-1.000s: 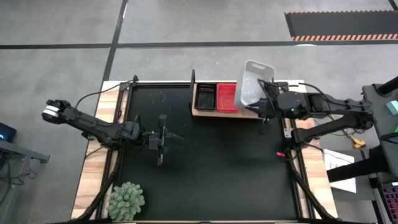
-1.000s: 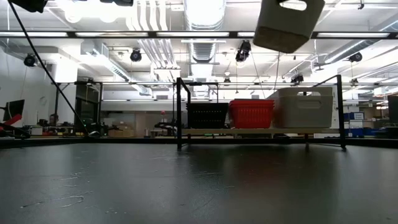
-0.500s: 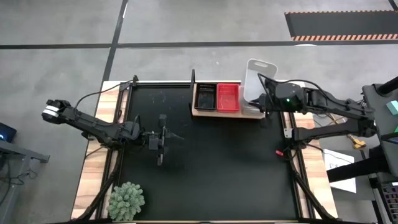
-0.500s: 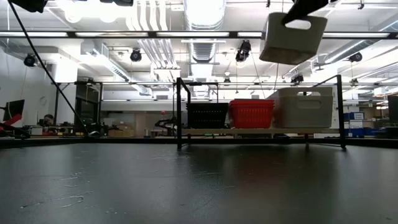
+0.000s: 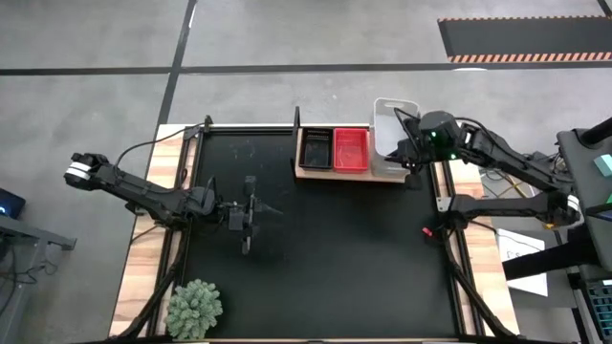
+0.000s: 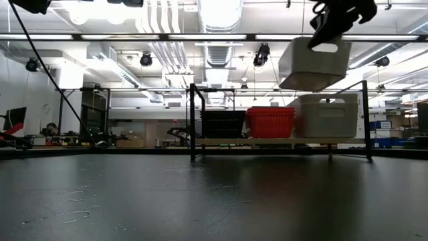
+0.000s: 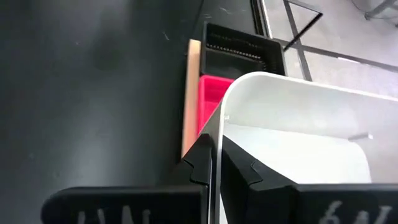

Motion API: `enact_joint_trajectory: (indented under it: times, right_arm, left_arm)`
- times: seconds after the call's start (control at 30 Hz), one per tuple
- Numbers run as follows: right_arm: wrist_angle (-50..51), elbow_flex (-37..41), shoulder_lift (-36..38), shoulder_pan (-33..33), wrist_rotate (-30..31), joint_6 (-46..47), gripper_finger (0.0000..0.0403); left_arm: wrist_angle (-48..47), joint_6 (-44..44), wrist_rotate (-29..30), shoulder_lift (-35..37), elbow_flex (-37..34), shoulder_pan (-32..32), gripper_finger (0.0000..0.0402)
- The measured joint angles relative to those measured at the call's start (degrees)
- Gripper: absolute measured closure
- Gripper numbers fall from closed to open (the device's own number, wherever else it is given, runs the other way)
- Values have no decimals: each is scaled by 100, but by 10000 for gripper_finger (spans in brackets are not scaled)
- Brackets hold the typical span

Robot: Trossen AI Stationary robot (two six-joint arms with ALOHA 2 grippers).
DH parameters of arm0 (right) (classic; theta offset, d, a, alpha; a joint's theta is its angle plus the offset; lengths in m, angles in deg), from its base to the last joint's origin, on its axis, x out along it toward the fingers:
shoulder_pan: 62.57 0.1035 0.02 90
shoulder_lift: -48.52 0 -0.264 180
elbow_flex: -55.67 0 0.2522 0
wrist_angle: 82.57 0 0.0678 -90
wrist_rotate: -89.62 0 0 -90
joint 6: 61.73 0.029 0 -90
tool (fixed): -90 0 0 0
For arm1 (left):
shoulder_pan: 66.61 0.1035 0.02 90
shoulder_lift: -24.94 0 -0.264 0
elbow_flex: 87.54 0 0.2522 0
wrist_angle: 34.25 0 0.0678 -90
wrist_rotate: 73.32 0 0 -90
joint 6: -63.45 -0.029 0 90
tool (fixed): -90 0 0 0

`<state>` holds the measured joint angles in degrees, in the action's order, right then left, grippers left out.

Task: Stack baskets on shelf by color
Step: Stack the white bin into the top of the white bins on the shelf

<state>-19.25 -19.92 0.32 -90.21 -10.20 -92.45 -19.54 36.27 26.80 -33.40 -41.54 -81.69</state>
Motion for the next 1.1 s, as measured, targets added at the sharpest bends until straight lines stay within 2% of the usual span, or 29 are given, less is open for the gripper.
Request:
enact_joint_trajectory:
  times: [0.23, 0.4, 1.1]
  right_arm:
    - [165, 2, -190, -877, -775, -717, 394]
    - [393, 2, -397, -1305, -855, -748, 394]
    - [760, 11, -941, -1402, -879, -556, 394]
  left_arm:
    - [0, -2, -1, 0, -3, 1, 293]
    - [0, -1, 0, 0, -12, 0, 293]
    - [0, -2, -1, 0, -29, 1, 293]
